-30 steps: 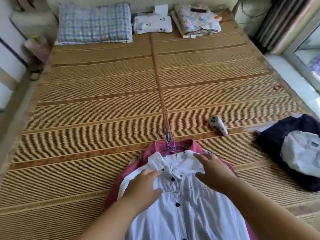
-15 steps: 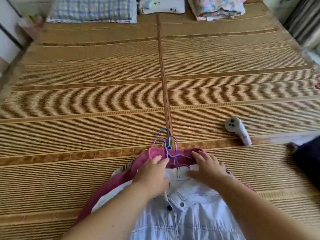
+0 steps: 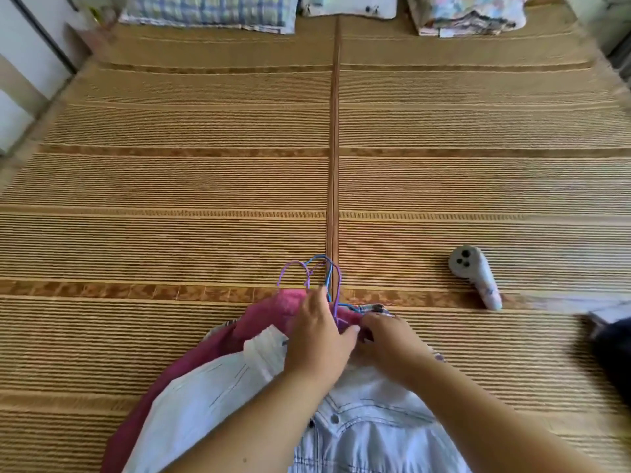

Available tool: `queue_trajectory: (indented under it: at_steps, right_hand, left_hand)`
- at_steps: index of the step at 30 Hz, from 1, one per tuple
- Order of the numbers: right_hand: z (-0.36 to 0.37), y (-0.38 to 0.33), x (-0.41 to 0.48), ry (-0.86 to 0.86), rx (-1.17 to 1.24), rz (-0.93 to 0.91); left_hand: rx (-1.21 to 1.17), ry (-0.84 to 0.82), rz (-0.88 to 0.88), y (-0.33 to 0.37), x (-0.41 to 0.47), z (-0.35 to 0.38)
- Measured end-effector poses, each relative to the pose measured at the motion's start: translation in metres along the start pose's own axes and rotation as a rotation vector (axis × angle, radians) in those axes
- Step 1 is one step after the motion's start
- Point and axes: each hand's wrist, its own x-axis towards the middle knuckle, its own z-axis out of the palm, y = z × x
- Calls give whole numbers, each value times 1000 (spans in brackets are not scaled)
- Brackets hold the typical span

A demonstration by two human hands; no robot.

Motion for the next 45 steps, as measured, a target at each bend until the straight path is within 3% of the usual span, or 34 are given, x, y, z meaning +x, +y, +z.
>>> queue_trajectory:
  at_steps: [3,5,8,12,15,18,23,28,32,40,45]
  right_hand:
    - [-15,-13,-21,10,32,-69]
    - [-25,-17,-32,-48,34,-112]
    - [-38,-18,-41,-120,136,-86]
    - [-42,-4,-6,99,242,96]
    - [-25,10,35,-39,264,214]
    - [-1,21,62,-187,236,211]
    - [7,16,85,-301,-110,236]
    - [-17,17,65,-311,360,214]
    - [-46,4,25,-294,457,225]
    - [-134,-81,-66,-264,490,72]
    - [-190,-154,-124,-224,352,-99]
  left_hand:
    - [-134,323,-104,20,-11,-3]
    - [-271,383,-219,28,-13,-8]
    - [-318,348,-332,23,-6,-17]
    - [-333,210,-234,10,0,-24]
    - [-406,157,-176,1,-5,-21]
    - [-384,143,-154,-9,-6,-14]
    - [-473,101,-177,-14,-4,-11]
    - [-554,103,-167,-11,-15,-23]
    - [-667,137,-138,8,-32,-44]
    - [-790,292,-59,62,-81,-123]
    - [-822,410,-15,96,-122,-200]
